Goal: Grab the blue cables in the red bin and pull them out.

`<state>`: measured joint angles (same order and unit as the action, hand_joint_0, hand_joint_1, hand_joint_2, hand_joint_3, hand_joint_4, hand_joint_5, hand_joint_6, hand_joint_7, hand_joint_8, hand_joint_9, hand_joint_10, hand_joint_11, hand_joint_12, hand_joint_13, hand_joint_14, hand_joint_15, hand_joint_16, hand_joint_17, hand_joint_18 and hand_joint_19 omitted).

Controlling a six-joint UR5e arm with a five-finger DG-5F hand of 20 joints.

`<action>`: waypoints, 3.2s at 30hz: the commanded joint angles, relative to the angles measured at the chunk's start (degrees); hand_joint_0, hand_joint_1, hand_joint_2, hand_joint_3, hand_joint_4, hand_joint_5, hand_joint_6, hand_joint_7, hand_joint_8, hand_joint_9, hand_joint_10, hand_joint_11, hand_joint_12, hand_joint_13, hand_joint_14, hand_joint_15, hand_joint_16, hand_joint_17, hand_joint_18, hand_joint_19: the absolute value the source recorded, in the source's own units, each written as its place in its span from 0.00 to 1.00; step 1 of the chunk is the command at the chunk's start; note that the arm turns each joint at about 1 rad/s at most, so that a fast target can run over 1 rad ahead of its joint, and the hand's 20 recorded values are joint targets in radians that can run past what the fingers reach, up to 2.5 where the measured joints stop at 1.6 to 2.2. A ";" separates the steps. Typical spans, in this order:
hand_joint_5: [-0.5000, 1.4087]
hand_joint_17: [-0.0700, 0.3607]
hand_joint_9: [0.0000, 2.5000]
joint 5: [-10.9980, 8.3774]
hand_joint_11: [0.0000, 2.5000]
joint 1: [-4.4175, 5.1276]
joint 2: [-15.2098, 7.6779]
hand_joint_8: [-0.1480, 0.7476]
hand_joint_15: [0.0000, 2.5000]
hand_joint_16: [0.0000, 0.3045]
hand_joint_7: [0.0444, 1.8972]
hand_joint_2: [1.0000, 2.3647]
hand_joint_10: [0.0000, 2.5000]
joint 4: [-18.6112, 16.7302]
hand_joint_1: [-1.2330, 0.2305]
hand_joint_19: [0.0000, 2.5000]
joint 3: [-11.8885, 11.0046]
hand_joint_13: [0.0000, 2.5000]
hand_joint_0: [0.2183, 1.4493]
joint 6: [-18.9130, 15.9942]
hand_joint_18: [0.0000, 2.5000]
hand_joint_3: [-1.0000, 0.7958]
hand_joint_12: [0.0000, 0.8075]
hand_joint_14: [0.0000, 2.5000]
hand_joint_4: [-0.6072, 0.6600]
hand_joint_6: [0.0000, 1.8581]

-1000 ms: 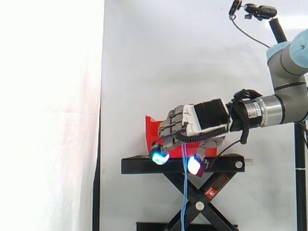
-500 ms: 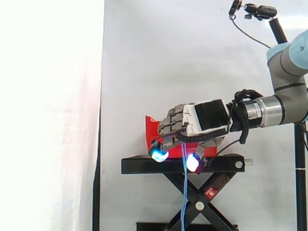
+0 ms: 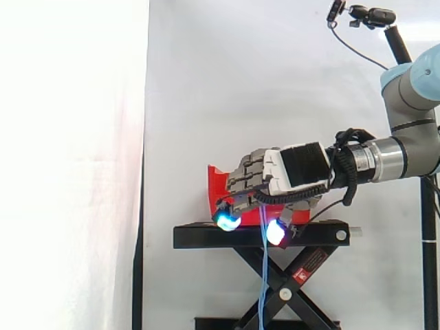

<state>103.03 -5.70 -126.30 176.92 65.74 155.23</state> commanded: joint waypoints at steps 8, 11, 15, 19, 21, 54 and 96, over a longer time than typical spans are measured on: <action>0.61 0.42 0.31 1.56 0.48 -0.80 0.00 0.54 0.29 0.16 0.31 0.00 0.00 0.18 0.14 0.32 -0.09 0.25 0.39 -0.06 0.24 0.00 0.48 0.01 0.64 0.02; 0.61 0.42 0.31 1.91 0.48 -0.98 0.00 0.54 0.29 0.16 0.31 0.00 0.00 0.62 0.14 0.32 0.00 0.25 0.39 -0.06 0.24 0.00 0.48 0.01 0.64 0.02; 0.61 0.42 0.31 2.00 0.48 -1.06 0.00 0.54 0.29 0.16 0.31 0.00 0.00 2.20 0.14 0.32 0.00 0.25 0.39 -0.33 0.24 0.00 0.48 0.01 0.64 0.02; 0.61 0.42 0.31 2.00 0.48 -1.41 0.00 0.54 0.28 0.16 0.31 0.00 0.00 2.47 0.14 0.32 0.00 0.25 0.39 -1.21 0.24 0.00 0.48 0.01 0.64 0.02; 0.61 0.42 0.31 2.09 0.48 -1.50 0.00 0.54 0.28 0.16 0.31 0.00 0.00 2.56 0.14 0.32 0.00 0.25 0.39 -1.91 0.24 0.00 0.48 0.01 0.64 0.02; 0.62 0.41 0.31 4.90 0.48 -3.61 -1.76 0.54 0.29 0.16 0.31 0.00 0.00 6.07 0.14 0.32 -3.25 0.25 0.40 -0.24 0.24 0.00 0.48 0.01 0.64 0.03; 0.66 0.39 0.33 7.10 0.46 -4.14 -1.76 0.49 0.29 0.14 0.32 0.00 0.00 5.19 0.15 0.33 -3.25 0.27 0.44 4.33 0.24 0.00 0.44 0.01 0.55 0.08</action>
<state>109.96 -9.73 -128.05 182.30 62.49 159.27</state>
